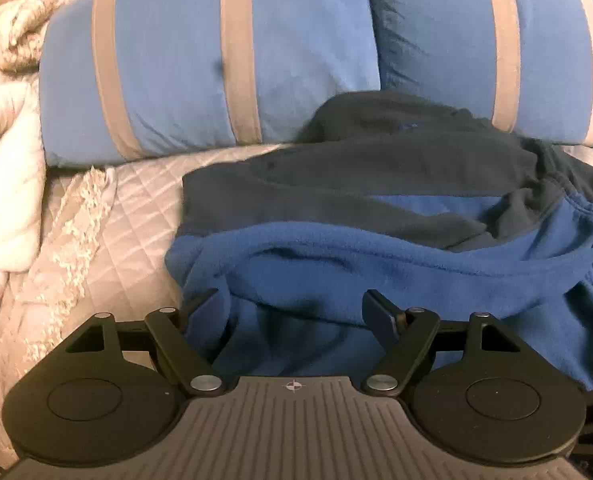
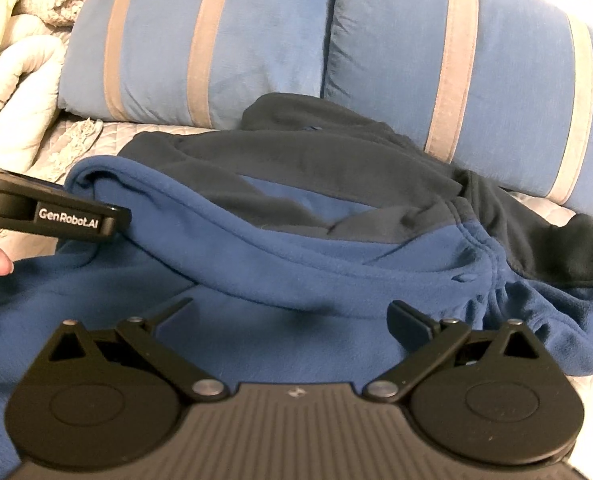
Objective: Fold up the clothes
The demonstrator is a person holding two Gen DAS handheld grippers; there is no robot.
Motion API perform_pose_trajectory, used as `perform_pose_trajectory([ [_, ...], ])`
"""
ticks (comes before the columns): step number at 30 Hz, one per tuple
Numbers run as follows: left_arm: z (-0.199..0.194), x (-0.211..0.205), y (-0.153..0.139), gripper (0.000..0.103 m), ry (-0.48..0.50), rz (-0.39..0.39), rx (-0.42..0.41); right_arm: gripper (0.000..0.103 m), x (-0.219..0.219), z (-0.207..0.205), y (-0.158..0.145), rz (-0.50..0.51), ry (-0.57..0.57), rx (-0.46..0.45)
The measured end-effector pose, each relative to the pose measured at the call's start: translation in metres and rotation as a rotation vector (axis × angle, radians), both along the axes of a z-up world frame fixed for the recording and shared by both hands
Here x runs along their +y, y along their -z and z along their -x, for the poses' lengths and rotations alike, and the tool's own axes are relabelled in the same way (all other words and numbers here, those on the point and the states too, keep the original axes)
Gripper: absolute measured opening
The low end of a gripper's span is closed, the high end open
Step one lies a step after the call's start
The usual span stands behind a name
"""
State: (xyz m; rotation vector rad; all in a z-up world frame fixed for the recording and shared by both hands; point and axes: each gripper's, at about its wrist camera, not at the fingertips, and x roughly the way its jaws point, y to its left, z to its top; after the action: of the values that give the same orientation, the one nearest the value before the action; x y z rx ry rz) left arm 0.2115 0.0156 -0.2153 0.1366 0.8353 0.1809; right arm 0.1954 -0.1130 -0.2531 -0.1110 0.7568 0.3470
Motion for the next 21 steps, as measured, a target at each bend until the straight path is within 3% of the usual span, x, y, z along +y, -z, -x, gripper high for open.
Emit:
perform_pose_trajectory([
  [9, 0.005, -0.010, -0.007, 0.076, 0.058, -0.029, -0.069, 0.103, -0.001, -0.002, -0.001, -0.007, 0.001, 0.001],
  [21, 0.004, -0.014, -0.007, 0.076, 0.104, -0.014, -0.074, 0.103, 0.001, -0.008, 0.000, -0.004, 0.004, 0.007],
])
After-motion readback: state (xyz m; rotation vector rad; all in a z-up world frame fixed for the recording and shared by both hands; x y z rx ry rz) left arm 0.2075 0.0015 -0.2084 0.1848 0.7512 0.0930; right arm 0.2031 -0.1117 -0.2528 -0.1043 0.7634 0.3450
